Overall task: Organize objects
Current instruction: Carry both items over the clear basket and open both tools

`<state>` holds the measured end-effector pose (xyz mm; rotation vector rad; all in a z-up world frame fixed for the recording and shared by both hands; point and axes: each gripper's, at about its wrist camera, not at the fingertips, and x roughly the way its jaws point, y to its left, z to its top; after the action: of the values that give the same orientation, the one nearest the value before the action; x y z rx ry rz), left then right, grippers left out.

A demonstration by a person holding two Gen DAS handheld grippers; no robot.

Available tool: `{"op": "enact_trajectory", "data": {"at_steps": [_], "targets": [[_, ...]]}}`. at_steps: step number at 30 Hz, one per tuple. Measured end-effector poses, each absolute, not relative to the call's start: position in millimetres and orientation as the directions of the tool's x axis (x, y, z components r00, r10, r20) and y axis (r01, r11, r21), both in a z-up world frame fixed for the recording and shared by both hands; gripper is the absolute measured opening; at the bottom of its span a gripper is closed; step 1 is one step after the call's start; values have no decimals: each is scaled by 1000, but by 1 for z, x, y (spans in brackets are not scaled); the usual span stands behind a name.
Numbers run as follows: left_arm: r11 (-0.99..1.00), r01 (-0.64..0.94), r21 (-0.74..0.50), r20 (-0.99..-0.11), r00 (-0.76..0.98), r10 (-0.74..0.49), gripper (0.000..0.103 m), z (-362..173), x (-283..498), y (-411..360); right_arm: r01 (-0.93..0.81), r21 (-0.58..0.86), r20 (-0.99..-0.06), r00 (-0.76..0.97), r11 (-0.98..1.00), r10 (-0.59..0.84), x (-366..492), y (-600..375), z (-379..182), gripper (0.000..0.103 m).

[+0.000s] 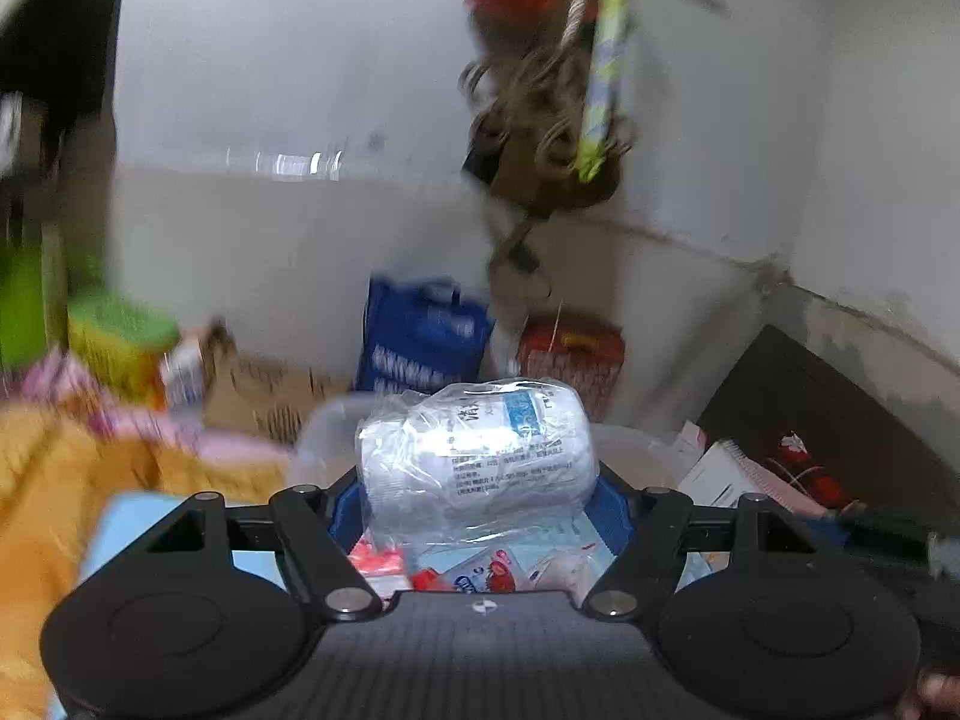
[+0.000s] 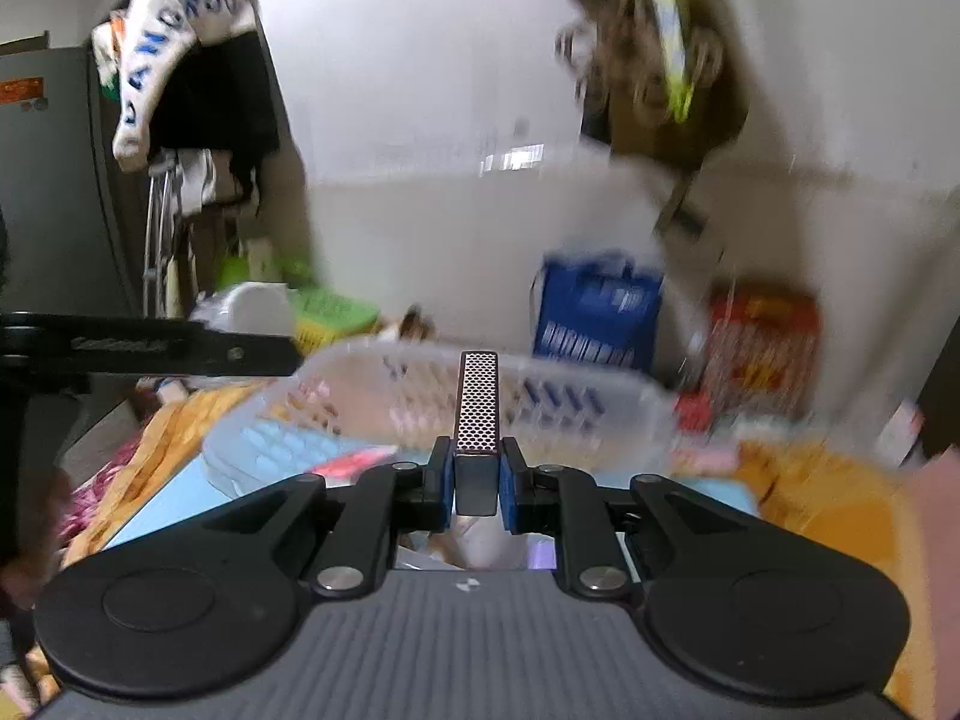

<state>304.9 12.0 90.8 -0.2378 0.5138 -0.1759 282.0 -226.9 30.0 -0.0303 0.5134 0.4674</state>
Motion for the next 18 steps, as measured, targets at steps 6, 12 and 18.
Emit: {"op": "enact_trajectory", "data": {"at_steps": [6,12,18], "targets": [[959,86,-271,-533,816,-223,75,53,340,4,-432,66,-546,739,900,395,312,-216,-6,17],[978,77,-194,-431,889,-155,102,54,315,8,-403,8,-454,814,915,363,278,-227,7,87],[979,130,-154,-277,946,-169,103,74,243,18,-393,113,-340,848,913,407,210,-255,19,103]]}}
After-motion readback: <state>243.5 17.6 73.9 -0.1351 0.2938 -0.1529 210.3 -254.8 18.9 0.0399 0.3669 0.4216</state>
